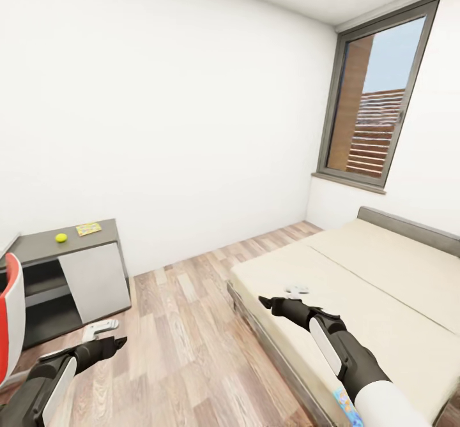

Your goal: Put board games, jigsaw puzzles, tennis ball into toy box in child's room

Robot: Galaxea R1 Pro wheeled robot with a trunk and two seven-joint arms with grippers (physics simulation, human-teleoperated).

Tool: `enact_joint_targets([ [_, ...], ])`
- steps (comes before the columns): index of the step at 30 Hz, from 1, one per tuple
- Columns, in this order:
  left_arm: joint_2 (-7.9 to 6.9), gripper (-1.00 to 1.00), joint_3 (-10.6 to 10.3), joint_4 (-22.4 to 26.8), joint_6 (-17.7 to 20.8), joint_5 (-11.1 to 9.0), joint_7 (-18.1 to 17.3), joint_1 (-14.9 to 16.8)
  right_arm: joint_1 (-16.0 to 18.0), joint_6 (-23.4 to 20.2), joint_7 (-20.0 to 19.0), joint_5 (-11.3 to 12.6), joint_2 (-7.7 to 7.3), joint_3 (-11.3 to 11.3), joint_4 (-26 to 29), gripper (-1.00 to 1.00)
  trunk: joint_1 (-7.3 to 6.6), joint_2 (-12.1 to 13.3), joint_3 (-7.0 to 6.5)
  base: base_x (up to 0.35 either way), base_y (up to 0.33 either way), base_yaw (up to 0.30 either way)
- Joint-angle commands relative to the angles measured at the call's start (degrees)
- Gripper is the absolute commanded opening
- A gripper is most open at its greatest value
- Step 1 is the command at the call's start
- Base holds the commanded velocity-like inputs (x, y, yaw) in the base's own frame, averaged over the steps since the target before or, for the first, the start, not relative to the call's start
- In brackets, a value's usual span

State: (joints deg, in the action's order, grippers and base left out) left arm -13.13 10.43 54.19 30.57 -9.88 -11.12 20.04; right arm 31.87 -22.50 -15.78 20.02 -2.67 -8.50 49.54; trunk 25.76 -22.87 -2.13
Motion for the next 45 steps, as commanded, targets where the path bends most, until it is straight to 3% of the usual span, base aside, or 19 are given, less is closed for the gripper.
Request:
enact_joint_targets([
  [1, 0.01, 1.0, 0.12, 0.04, 0.36, -0.35, -0.13, -0.01, 0.03, -0.26, 0.05, 0.34, -0.04, -0.11, 0.03, 1.0, 0.02, -0.05, 0.03, 0.0, 0.284, -0.278],
  [45, 0.04, 1.0, 0.12, 0.04, 0.36, -0.4, -0.21, -0.01, 0.03, -0.31, 0.05, 0.46, -0.05, -0.1, 0.03, 1.0, 0.02, -0.05, 0.03, 0.0, 0.219, -0.278],
])
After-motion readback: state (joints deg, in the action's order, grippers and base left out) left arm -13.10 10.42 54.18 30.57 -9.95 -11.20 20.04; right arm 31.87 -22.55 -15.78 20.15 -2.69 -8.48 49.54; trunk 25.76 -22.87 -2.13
